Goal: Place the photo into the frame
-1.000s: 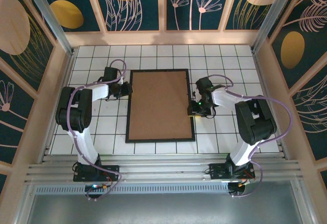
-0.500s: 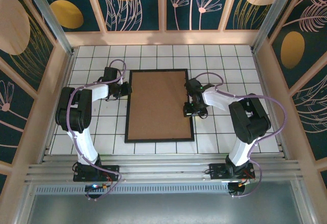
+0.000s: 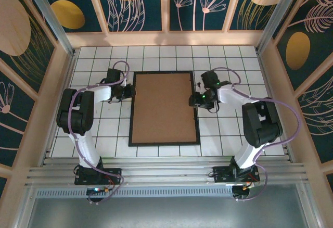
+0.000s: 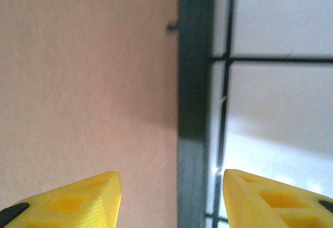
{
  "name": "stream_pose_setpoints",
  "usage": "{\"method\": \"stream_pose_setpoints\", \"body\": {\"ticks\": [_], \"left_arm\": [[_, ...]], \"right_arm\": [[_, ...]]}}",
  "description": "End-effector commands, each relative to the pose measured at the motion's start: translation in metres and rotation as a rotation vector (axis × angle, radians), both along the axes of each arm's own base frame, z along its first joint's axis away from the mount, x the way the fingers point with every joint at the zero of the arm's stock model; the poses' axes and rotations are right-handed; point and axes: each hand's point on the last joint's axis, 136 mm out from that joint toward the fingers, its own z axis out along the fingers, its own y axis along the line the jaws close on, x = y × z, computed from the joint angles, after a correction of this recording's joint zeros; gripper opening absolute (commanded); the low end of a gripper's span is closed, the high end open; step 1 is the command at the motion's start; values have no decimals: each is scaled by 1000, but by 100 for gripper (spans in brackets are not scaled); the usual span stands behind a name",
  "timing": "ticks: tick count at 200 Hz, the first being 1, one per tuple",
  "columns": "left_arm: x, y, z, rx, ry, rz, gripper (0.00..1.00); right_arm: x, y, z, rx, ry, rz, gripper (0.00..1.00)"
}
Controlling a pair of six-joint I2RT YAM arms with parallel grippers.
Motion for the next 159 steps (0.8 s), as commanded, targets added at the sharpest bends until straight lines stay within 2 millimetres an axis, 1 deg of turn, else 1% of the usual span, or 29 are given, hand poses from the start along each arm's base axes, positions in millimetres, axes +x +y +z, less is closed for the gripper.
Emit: {"method": "stream_pose_setpoints", "body": {"ticks": [1,24,64,89,117,142,159], "left_arm": [[-10,-14,12,-41,1,-50,19],[-9,-13,13,-41,-1,-49,19],[-8,-15,13,-46,-3,-51,20],[-7,-16,12,-52,0,-52,20],[-7,-18,13,-59,-2,-57,20],[-8,-19,15,-66,-4,-59,20],[-8,-21,17,-73,-8,-63,21]], "right_arm": [[31,8,12,104,-54,-19,53],[51,6,6,107,-69,-37,50],[67,10,-11,106,-55,-34,47],[80,10,-16,104,-67,-45,43],[81,7,-28,80,-54,-49,38],[77,4,-35,63,-41,-51,32],[71,-2,-37,35,-35,-54,28]]}}
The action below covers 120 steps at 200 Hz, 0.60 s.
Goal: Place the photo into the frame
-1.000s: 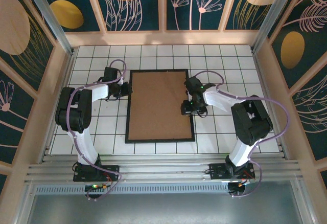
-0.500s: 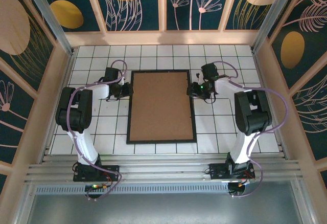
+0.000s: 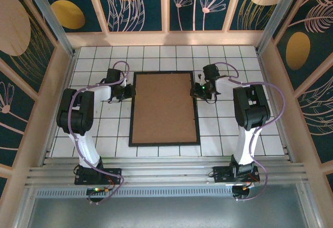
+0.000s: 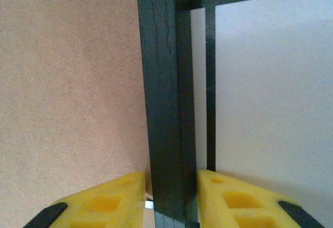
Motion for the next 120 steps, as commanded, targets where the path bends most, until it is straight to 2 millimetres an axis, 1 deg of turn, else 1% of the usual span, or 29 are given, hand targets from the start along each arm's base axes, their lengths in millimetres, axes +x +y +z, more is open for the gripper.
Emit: {"method": "stream_pose_setpoints", "body": {"ticks": [1,29,52,84,106,120], "left_arm": [[-7,-20,17,-69,-13,-60,21],[-10,-27,22,-95,-20,-74,24],[-11,-30,28,-119,-35,-76,30],[-5,-26,38,-109,-70,-44,39],[1,-19,45,-80,-100,-4,42],[4,-13,44,-51,-101,16,42]], "right_arm": [[0,-8,-7,-42,-5,-13,27],[-15,-22,-9,-101,7,-16,22],[-25,-32,-10,-134,11,-14,20],[-25,-37,-11,-154,12,-10,19],[-24,-37,-10,-149,9,-5,19],[-23,-35,-9,-143,7,-2,19]]}}
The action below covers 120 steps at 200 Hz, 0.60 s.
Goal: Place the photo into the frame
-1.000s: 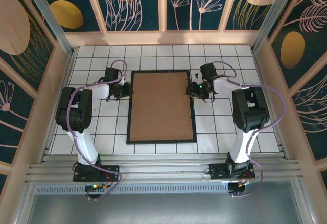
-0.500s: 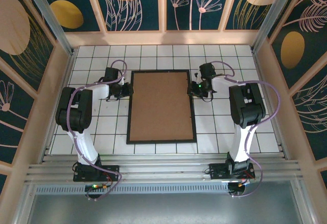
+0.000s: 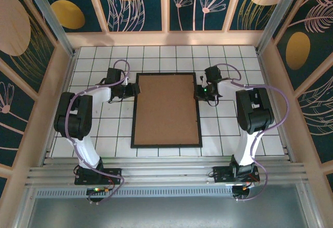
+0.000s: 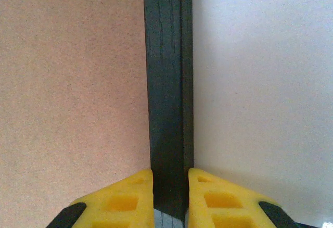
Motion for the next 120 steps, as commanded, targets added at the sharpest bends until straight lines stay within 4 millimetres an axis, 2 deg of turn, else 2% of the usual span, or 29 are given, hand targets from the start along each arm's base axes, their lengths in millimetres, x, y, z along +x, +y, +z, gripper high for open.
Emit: {"method": "stream_pose_setpoints", "body": {"ticks": [1,57,120], "left_arm": [[9,4,14,21,-52,35,42],[26,17,3,103,-24,70,35],[50,17,-3,141,-9,57,29]], "right_arm": [[-11,-19,-10,-76,43,-8,19],[-7,-16,-11,-65,41,5,19],[-4,-14,-12,-53,36,13,19]]}}
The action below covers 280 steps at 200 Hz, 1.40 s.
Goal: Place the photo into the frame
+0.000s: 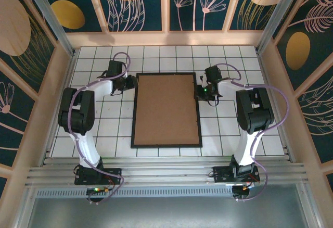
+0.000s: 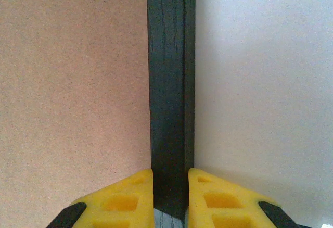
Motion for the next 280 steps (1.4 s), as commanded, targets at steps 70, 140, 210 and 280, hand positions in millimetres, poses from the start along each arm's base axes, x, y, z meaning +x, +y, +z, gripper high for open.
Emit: {"method": "stream_pose_setpoints", "body": {"ticks": [70,140,210,280], "left_arm": [[21,-5,-28,29,83,-54,29],[17,-8,-46,28,122,-77,26],[6,-11,-60,65,163,-113,29],[-4,-13,-69,137,184,-131,34]], "right_arm": [[-3,-15,-13,-46,42,0,19],[-4,-15,-13,-43,45,1,19],[-4,-12,-13,-25,47,-1,19],[-6,-6,-13,-19,51,6,19]]}}
